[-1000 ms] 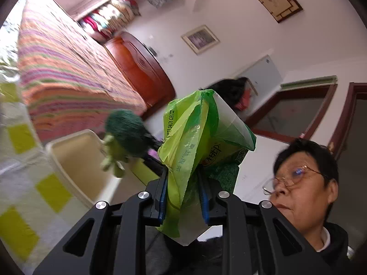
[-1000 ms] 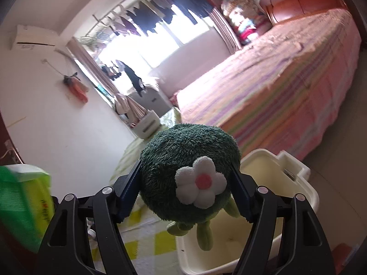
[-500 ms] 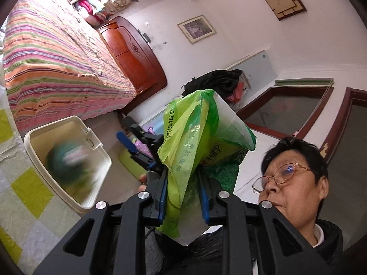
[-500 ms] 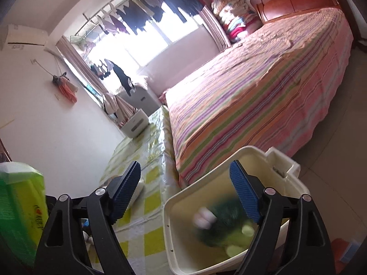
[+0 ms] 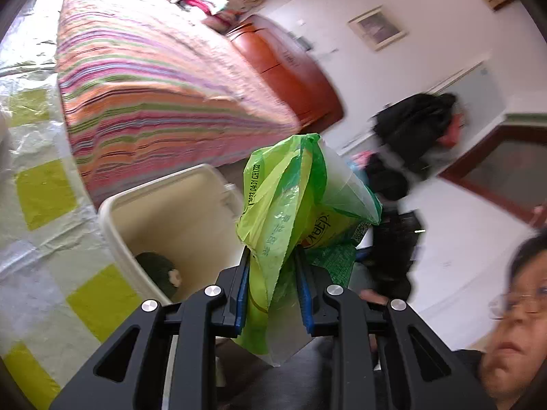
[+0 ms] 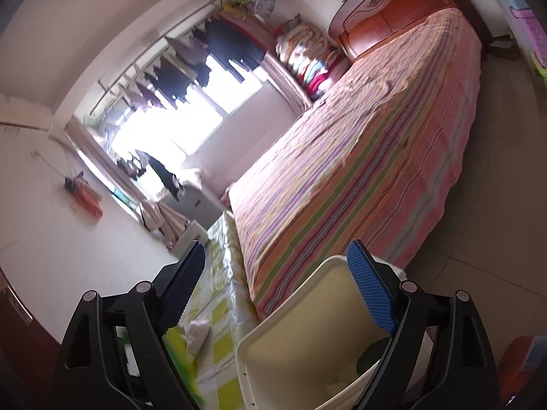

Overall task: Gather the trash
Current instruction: 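Lower the green plastic bag into the cream bin and open left tool, then move both tools back toward the remaining items on the table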

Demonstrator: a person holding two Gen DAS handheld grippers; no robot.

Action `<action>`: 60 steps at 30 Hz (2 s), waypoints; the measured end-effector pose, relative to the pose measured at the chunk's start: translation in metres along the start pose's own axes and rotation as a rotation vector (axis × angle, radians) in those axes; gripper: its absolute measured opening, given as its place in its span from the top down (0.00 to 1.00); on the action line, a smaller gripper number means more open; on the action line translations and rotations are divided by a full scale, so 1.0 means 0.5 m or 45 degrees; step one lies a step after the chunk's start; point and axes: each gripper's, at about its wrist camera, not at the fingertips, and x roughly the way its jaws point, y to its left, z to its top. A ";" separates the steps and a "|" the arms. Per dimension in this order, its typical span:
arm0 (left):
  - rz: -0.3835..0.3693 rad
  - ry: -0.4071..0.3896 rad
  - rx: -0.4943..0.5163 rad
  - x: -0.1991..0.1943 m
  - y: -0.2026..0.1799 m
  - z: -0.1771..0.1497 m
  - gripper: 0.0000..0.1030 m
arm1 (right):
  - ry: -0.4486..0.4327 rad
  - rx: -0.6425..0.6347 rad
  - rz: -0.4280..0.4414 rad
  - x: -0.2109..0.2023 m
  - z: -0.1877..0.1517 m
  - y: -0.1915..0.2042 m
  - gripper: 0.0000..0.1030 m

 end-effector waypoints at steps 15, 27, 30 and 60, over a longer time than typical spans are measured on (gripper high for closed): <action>0.626 -0.050 0.266 0.081 -0.048 0.000 0.32 | -0.014 -0.004 -0.001 0.006 -0.009 0.012 0.17; 1.200 -0.134 0.260 -0.001 0.007 -0.005 0.25 | 0.073 -0.059 0.013 0.039 -0.044 0.052 0.17; 1.266 -0.176 0.227 -0.041 0.022 -0.012 0.25 | 0.111 -0.099 0.019 0.055 -0.063 0.078 0.17; 1.694 -0.490 0.060 -0.432 0.103 -0.096 0.25 | 0.636 -0.661 0.121 0.298 -0.358 0.426 0.17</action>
